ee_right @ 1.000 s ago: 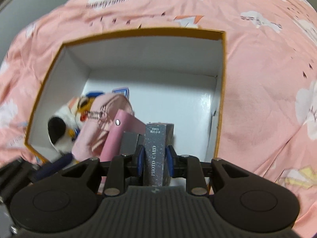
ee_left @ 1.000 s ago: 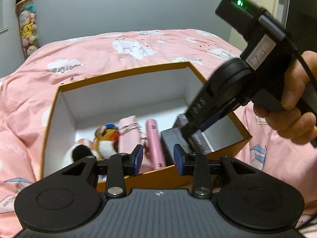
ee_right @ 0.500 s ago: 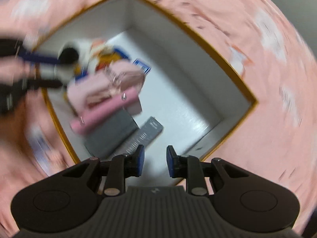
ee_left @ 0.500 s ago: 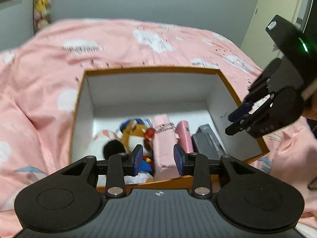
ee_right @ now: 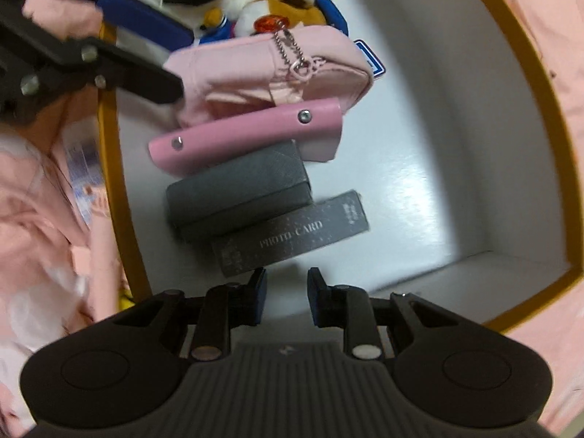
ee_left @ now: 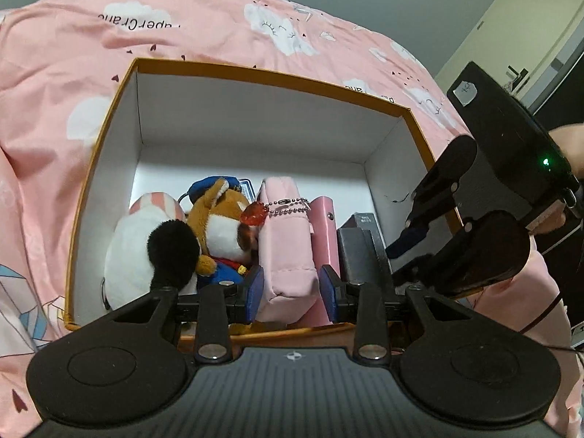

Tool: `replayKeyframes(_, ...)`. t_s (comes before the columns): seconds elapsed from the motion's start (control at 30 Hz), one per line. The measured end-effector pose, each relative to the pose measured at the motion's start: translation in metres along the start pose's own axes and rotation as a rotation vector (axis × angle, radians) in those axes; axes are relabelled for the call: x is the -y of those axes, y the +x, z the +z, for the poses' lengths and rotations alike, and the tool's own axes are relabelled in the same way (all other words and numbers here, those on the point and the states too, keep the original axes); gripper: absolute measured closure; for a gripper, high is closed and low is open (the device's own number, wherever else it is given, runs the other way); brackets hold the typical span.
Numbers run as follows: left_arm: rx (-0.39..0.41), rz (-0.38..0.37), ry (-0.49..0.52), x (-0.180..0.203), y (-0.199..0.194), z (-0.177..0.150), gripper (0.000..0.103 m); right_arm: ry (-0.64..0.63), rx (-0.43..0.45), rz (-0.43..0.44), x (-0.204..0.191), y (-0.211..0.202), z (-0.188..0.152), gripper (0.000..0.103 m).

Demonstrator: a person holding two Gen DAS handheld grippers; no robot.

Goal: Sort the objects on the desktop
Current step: 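Lower both boxes into the orange box beside the pink bag, then open both grippers to release the boxes and withdraw upward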

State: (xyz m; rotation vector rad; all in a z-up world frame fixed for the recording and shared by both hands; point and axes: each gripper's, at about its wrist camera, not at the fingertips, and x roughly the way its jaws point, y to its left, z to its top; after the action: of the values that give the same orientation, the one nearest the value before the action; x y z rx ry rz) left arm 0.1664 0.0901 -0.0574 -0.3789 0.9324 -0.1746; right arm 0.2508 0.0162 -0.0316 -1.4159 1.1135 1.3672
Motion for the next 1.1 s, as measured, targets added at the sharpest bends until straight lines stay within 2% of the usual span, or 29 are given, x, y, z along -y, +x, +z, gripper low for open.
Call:
replayKeyframes(0.07, 0.004, 0.02, 0.001, -0.001, 0.001, 0.001, 0.065, 0.039, 0.063, 0.096, 0.005, -0.003, -0.004, 0.091)
replayKeyframes(0.13, -0.003, 0.014, -0.016, -0.006, 0.003, 0.003, 0.065, 0.084, 0.107, 0.18, 0.012, -0.005, -0.011, 0.093)
replayKeyframes(0.17, -0.007, -0.008, -0.035, -0.009, 0.003, 0.004, 0.065, 0.092, 0.109, 0.184, 0.014, -0.004, -0.014, 0.092)
replayKeyframes(0.23, -0.021, -0.049, -0.058, -0.011, 0.003, 0.005, 0.067, 0.095, 0.098, 0.154, 0.016, 0.002, -0.018, 0.091)
replayKeyframes(0.3, -0.036, -0.058, -0.059, -0.008, 0.005, 0.004, 0.067, 0.054, 0.092, 0.117, 0.011, 0.005, -0.019, 0.091)
replayKeyframes(0.43, -0.055, -0.025, -0.043, -0.001, 0.007, 0.001, 0.067, -0.073, 0.092, 0.078, -0.002, 0.007, -0.018, 0.091)
replayKeyframes(0.7, -0.067, 0.02, -0.067, -0.002, 0.006, 0.004, 0.068, -0.228, 0.12, 0.02, -0.011, 0.008, -0.024, 0.091)
replayKeyframes(0.87, -0.074, 0.016, -0.088, -0.004, 0.008, 0.004, 0.068, -0.359, 0.123, -0.019, -0.02, 0.006, -0.026, 0.092)
replayKeyframes(1.03, -0.076, 0.025, -0.087, -0.003, 0.008, 0.005, 0.068, -0.34, 0.105, -0.013, -0.014, 0.008, -0.027, 0.092)
replayKeyframes(1.1, -0.079, 0.04, -0.07, 0.001, 0.009, 0.005, 0.068, -0.333, 0.1, -0.018, -0.011, 0.003, -0.03, 0.086)
